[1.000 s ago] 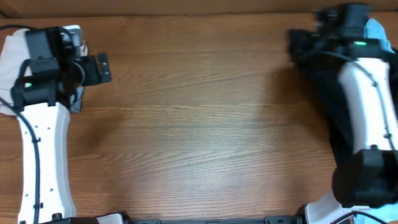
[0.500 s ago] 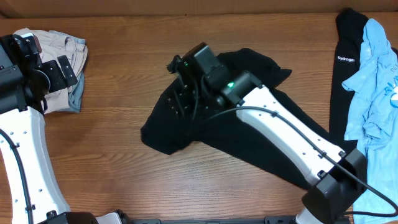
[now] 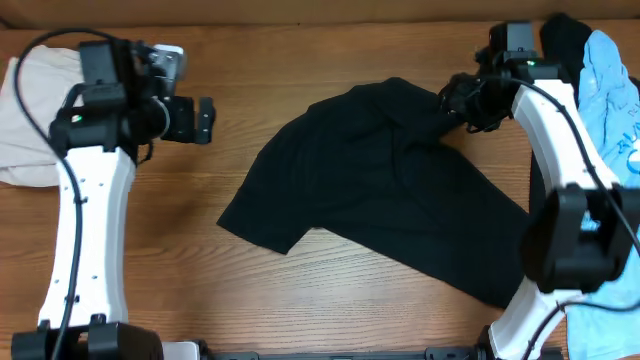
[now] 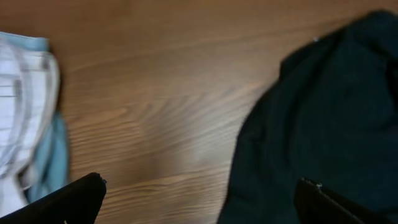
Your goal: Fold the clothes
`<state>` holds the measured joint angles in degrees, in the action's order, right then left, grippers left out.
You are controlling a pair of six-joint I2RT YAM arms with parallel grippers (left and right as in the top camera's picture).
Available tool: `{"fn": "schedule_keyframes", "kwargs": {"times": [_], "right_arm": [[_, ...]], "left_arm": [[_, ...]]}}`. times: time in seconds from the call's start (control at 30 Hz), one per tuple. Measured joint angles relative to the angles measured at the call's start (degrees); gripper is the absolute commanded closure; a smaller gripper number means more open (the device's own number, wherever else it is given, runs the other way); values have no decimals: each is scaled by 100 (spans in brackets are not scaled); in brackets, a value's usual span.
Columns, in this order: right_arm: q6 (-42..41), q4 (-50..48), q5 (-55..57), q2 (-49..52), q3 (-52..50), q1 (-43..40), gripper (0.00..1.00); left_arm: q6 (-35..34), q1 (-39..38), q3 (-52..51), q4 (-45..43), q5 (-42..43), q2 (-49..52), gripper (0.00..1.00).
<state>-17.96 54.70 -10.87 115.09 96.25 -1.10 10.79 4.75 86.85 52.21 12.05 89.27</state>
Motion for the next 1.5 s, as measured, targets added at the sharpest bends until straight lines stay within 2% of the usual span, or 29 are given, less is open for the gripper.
{"fn": "schedule_keyframes", "kwargs": {"times": [0.1,0.17,0.2,0.23,0.27,0.33,0.53,0.63,0.73,0.77,0.8,0.83,0.87,0.93,1.07,1.33,1.5], "right_arm": [[85,-299,20,573,0,-35,45],[166,-509,22,820,0,-7,60],[234,-667,33,914,0,2,81],[247,-772,46,984,0,9,94],[249,-837,59,999,-2,13,96],[269,-1161,125,1012,-2,11,96],[280,-1346,433,1014,101,-33,96],[280,-1198,518,1043,710,-229,96],[291,-1187,564,1047,1915,-623,96],[291,-1191,577,1047,2162,-710,93],[282,-1239,581,1047,2581,-866,38],[297,-1296,601,1047,2824,-984,9],[282,-1290,621,1045,2909,-1036,0],[289,-1176,643,1045,2970,-1095,0],[297,-291,619,1045,2977,-1047,0],[299,1233,-98,1045,2975,-990,0],[299,1521,-192,1045,2975,-828,0]], "left_arm": [[22,-243,2,42,-2,299,0],[35,-393,9,109,0,494,0],[35,-444,9,120,0,575,0],[35,-485,9,131,0,662,0],[35,-518,9,140,0,748,0],[35,-544,9,140,0,833,0],[61,-544,9,142,0,848,0],[144,-544,9,142,-2,848,0],[168,-544,9,144,-2,848,0],[168,-544,9,144,-2,848,0],[168,-544,9,146,0,848,0],[170,-544,9,146,0,848,0],[186,-553,9,144,-2,848,0],[254,-601,9,138,-2,848,0],[387,-890,11,35,2,975,0],[616,-1790,20,-540,-7,2155,0],[352,-2247,20,-1058,-671,2763,0]]}}
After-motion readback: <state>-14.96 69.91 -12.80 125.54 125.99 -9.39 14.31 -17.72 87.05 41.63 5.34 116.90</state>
